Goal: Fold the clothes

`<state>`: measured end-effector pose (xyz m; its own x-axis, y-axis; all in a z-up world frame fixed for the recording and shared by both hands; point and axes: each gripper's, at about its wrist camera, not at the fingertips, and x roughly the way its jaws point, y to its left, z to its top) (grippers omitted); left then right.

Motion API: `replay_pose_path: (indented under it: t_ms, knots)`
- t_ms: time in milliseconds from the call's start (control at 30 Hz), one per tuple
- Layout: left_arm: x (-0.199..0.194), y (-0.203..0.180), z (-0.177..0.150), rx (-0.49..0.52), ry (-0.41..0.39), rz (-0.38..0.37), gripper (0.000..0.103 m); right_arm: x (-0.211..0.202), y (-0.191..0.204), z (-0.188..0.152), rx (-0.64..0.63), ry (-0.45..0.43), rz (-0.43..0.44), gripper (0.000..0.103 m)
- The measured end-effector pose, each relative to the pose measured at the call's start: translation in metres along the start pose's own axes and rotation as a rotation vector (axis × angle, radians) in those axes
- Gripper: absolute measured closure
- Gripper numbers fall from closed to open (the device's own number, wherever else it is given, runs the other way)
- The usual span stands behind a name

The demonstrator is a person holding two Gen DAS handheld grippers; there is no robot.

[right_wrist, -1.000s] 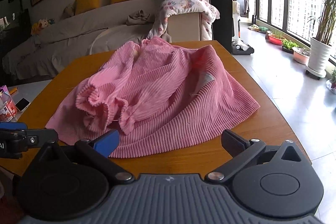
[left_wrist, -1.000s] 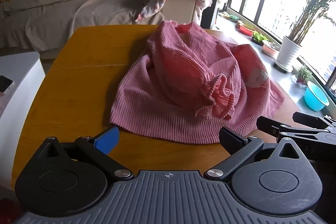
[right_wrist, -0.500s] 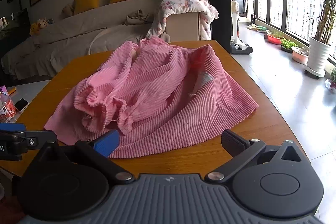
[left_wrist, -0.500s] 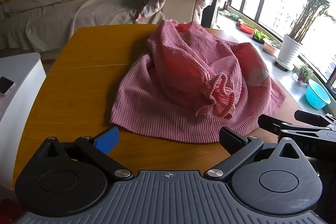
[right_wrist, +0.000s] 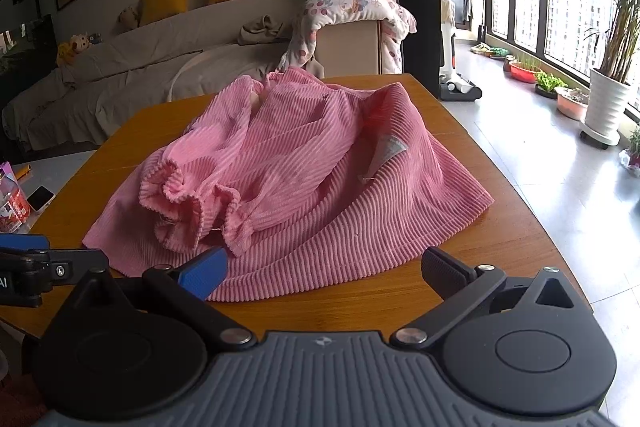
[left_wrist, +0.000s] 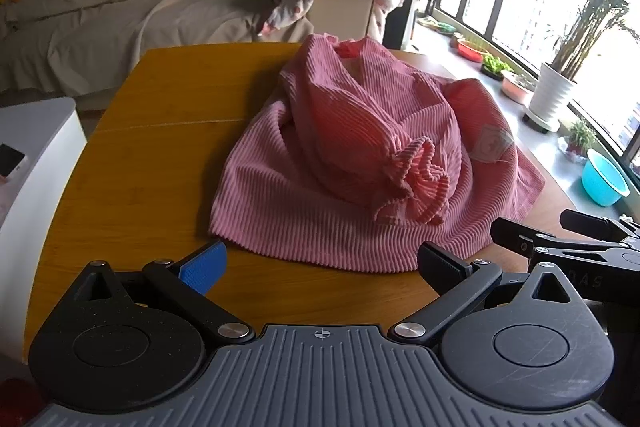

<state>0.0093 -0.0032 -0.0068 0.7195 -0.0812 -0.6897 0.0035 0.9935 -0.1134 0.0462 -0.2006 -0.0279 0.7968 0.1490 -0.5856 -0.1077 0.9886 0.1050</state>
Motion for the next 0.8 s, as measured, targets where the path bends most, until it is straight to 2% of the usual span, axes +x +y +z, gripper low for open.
replay_pose_path:
  t_ms: [800]
  knots:
    - [0.0013, 0.0009, -0.0013, -0.007, 0.011, 0.000, 0.000, -0.0034, -0.0045, -0.0026, 0.003, 0.008, -0.006, 0.000]
